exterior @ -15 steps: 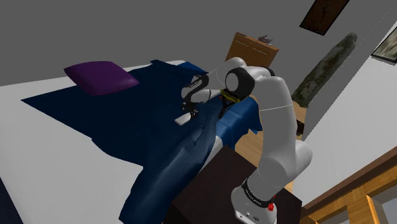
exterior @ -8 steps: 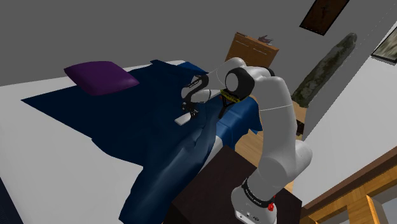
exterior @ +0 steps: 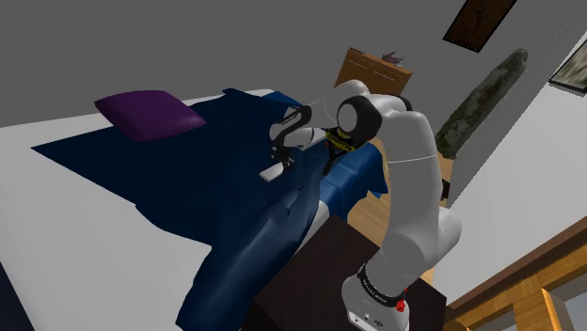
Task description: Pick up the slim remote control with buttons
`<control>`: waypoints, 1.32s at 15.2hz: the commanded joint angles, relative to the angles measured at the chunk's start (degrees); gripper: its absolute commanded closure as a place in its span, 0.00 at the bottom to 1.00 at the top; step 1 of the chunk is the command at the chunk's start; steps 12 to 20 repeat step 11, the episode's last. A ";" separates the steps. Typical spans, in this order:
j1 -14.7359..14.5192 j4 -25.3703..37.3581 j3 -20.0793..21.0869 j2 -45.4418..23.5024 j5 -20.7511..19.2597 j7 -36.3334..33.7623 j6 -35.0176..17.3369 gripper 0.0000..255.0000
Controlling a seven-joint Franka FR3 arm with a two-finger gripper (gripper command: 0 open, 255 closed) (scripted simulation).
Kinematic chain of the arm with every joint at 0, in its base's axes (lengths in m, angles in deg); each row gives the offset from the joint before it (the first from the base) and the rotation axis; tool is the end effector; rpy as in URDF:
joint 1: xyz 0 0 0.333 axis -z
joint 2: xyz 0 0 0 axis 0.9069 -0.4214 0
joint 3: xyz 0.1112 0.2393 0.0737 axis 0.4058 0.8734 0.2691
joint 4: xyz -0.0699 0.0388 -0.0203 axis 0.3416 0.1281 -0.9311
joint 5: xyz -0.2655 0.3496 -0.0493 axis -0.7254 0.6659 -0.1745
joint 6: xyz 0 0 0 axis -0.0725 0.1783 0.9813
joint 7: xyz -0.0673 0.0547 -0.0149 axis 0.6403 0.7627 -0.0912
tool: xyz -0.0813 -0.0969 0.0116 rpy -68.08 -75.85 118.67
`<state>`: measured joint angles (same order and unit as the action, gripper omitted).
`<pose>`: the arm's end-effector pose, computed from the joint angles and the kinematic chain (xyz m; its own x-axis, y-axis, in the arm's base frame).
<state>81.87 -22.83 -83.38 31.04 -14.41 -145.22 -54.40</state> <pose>0.6040 -0.2808 0.0585 0.0230 -0.9997 -0.0077 -0.9997 -0.0231 0.0082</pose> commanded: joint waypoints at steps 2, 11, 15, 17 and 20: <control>-0.23 -0.45 -0.28 1.82 -0.28 -0.20 1.36 1.00; -0.70 -1.21 -0.93 5.96 -0.98 -0.63 4.73 1.00; -0.70 -1.21 -0.93 5.96 -0.98 -0.63 4.73 1.00; -0.70 -1.21 -0.93 5.96 -0.98 -0.63 4.73 1.00; -0.70 -1.21 -0.93 5.96 -0.98 -0.63 4.73 1.00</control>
